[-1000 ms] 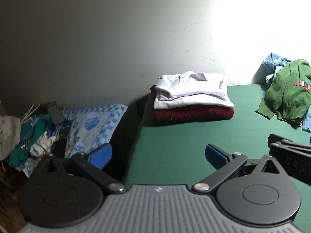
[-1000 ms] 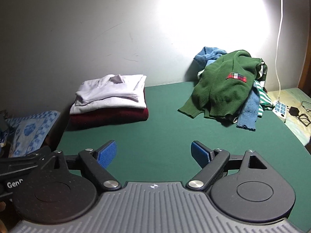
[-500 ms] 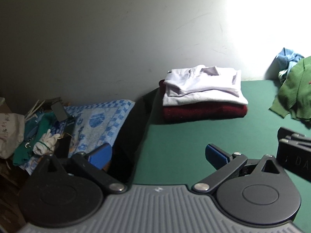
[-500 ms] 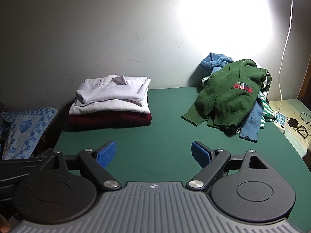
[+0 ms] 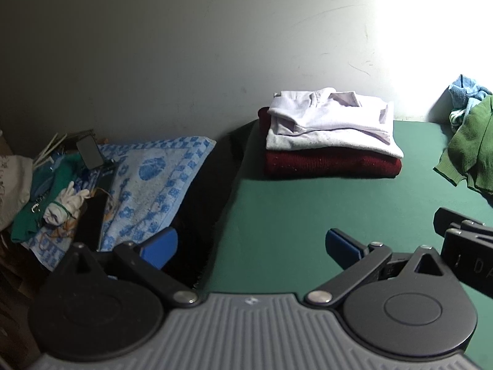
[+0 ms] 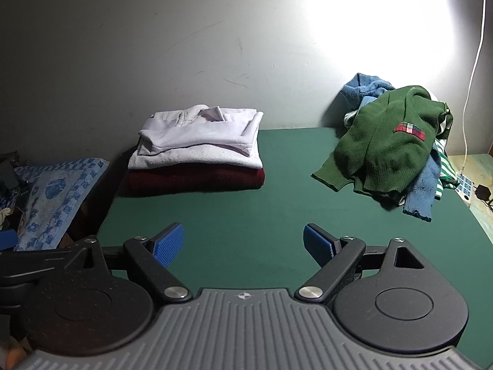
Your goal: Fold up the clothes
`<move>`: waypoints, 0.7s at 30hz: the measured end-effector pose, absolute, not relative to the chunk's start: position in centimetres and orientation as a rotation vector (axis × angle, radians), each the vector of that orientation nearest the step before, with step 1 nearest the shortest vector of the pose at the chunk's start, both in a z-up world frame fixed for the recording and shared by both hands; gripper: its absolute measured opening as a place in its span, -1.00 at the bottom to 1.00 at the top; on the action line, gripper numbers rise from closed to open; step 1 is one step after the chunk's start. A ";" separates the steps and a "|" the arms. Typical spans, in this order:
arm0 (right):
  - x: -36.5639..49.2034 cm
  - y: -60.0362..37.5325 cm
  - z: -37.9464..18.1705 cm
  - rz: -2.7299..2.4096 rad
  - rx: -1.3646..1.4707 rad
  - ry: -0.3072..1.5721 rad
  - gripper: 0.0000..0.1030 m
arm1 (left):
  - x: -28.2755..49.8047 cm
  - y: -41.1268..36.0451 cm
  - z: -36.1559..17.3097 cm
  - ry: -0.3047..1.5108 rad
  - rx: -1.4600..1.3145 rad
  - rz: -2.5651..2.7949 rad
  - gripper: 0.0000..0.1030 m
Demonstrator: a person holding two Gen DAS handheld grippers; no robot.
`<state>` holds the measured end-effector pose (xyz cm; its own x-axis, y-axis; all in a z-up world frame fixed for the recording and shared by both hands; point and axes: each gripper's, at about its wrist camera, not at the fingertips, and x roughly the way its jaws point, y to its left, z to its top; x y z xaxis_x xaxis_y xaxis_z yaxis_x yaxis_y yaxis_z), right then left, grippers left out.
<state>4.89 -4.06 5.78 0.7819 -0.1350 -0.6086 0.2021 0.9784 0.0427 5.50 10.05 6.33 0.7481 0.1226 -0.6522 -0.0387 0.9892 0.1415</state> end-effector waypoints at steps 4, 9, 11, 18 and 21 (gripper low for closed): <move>4.6 -4.2 5.9 -0.183 0.123 0.647 0.69 | 5.4 10.3 6.3 0.728 0.111 0.070 0.99; 4.1 -4.2 6.2 -0.186 0.132 0.641 0.69 | 5.3 10.4 6.5 0.733 0.105 0.055 0.99; 3.9 -4.2 6.2 -0.190 0.135 0.639 0.69 | 5.2 10.3 6.6 0.731 0.105 0.050 0.99; 3.4 -4.4 6.5 -0.196 0.136 0.633 0.69 | 4.7 10.0 6.7 0.730 0.110 0.041 0.99; 3.1 -4.4 6.6 -0.199 0.129 0.626 0.69 | 4.6 9.9 6.8 0.727 0.114 0.039 0.99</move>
